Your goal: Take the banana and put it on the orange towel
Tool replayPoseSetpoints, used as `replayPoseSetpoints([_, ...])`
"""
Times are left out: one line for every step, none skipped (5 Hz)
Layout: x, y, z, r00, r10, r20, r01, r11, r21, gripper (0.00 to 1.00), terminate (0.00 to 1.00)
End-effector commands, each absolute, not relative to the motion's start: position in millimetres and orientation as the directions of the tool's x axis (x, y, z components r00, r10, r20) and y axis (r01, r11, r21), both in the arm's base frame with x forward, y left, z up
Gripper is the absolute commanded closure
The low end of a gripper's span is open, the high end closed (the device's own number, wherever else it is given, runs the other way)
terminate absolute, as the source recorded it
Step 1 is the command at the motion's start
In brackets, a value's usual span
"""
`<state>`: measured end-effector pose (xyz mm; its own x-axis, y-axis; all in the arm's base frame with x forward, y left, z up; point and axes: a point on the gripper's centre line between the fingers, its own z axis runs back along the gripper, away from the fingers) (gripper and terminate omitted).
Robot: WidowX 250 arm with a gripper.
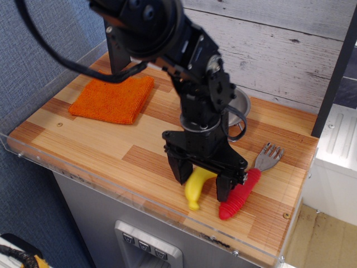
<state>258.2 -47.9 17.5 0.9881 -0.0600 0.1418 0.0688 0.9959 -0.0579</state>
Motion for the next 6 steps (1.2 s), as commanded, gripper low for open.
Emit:
replayPoseSetpoints([259.2, -45.8, 10.8, 0.986, -0.078, 0.149, 0.087, 0.995, -0.054, 0.00, 0.00])
replayPoseSetpoints([257.8, -43.2, 9.2, 0.986, -0.072, 0.149, 0.078, 0.996, -0.034, 1.00, 0.00])
replayPoseSetpoints([256.6, -41.1, 11.2, 0.986, -0.068, 0.150, 0.074, 0.997, -0.038, 1.00, 0.00])
replayPoseSetpoints([256.1, -41.4, 21.8, 0.986, -0.063, 0.152, 0.073, 0.995, -0.063, 1.00, 0.00])
replayPoseSetpoints([257.0, -43.9, 44.0, 0.982, -0.057, 0.180, 0.075, 0.993, -0.091, 1.00, 0.00])
replayPoseSetpoints([256.6, -40.3, 80.4, 0.968, -0.035, 0.248, 0.055, 0.996, -0.077, 1.00, 0.00])
